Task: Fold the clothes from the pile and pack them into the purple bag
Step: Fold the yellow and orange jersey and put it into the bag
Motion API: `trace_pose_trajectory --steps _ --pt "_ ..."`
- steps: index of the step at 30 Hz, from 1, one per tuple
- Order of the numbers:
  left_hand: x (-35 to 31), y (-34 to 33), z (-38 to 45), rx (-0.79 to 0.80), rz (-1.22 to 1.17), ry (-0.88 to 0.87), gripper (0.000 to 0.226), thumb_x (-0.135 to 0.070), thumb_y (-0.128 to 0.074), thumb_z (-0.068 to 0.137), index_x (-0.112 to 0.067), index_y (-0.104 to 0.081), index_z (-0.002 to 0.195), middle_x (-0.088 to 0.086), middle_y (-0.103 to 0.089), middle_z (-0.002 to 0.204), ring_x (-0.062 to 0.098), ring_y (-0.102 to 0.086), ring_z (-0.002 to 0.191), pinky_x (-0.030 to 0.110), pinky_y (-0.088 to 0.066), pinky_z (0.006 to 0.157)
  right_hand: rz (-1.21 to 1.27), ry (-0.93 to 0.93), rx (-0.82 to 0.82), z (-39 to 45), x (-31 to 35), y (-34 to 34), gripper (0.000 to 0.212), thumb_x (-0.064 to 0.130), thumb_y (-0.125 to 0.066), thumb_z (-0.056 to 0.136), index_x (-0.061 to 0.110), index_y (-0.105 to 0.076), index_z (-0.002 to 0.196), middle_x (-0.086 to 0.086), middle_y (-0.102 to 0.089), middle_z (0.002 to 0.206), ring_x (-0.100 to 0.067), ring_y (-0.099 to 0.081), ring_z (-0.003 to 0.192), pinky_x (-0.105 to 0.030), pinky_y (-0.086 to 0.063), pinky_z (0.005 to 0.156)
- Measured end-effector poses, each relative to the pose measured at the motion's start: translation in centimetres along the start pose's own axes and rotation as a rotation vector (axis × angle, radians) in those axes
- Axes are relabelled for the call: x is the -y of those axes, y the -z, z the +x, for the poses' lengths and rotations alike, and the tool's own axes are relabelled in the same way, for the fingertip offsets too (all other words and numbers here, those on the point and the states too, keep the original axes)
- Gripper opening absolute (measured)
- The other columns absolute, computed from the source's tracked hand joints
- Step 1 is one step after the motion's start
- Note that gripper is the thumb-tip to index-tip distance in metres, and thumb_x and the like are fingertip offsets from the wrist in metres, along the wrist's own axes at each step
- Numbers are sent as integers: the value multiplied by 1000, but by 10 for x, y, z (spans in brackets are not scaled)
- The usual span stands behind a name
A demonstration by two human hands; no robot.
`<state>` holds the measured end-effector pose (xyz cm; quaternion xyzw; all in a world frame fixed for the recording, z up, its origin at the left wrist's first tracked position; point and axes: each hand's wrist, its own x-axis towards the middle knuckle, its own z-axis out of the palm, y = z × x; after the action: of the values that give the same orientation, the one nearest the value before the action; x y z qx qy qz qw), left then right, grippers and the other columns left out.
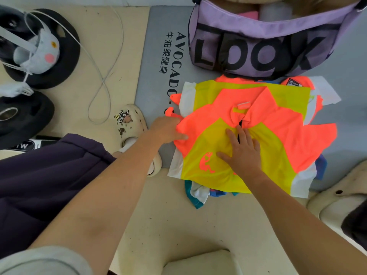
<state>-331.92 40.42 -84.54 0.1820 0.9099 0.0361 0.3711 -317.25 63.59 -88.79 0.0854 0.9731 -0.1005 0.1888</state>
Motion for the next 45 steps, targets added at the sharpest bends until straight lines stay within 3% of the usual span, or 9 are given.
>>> trace_pose_trajectory --steps 4,11,15,18,24,33,36,41,45 --pt "24 -4 -8 17 76 56 41 -47 -68 84 -14 -49 67 9 -57 85 23 -49 86 35 -43 72 -2 7 19 -1 -2 1 82 68 -48 86 30 -21 153 -6 -13 163 -26 -10 150 -49 -21 115" --pt "-26 25 -24 213 -62 45 44 -42 -62 90 -16 -38 63 1 -43 65 16 -41 58 31 -29 52 174 47 60 -3 -6 21 74 49 -68 83 23 -37 146 -7 -26 158 -26 -19 147 -49 -24 112" --pt "-75 27 -24 404 -672 74 35 -46 -53 97 -12 -51 90 10 -62 86 24 -64 71 32 -54 59 479 44 -264 -12 -12 30 32 18 -70 84 7 -65 114 -13 -60 121 -29 -53 118 -38 -41 94" --pt "-94 19 -23 416 -1004 88 31 -42 -56 97 -16 -53 113 11 -70 80 25 -68 59 32 -56 55 868 -184 -193 -16 -7 38 22 24 -57 95 17 -63 75 0 -64 74 -8 -55 72 -30 -36 63" --pt "-73 -10 -8 -158 -733 244 17 -23 -52 95 -12 -62 103 8 -66 86 19 -63 68 33 -52 63 975 -430 49 -7 -3 33 51 59 -60 86 8 -60 80 2 -59 71 -19 -55 73 -27 -41 58" --pt "-74 -41 -5 -437 -526 172 62 -41 -67 86 -36 -34 138 1 -57 107 25 -61 96 43 -53 75 715 -375 35 -20 -16 27 30 19 -65 81 13 -53 108 -4 -61 81 -26 -58 70 -31 -39 57" --pt "-79 -36 6 -360 -324 -4 57 -45 -57 93 -44 -31 144 3 -60 121 26 -59 108 40 -51 81 753 -382 -88 -20 -22 27 21 25 -60 90 13 -55 106 -1 -58 76 -27 -58 72 -31 -36 57" --pt "-74 -24 21 -270 -224 10 29 -41 -56 94 -26 -49 118 1 -62 102 28 -60 97 33 -40 66 597 -237 -102 -22 -15 24 56 41 -78 76 13 -52 117 0 -50 108 -15 -51 91 -32 -41 66" --pt "-59 -15 24 -282 -278 23 14 -34 -60 93 -23 -57 101 0 -64 99 24 -59 93 31 -38 65 574 -290 -135 -16 -17 24 17 17 -62 86 10 -59 101 -7 -59 93 -29 -58 85 -31 -35 60"
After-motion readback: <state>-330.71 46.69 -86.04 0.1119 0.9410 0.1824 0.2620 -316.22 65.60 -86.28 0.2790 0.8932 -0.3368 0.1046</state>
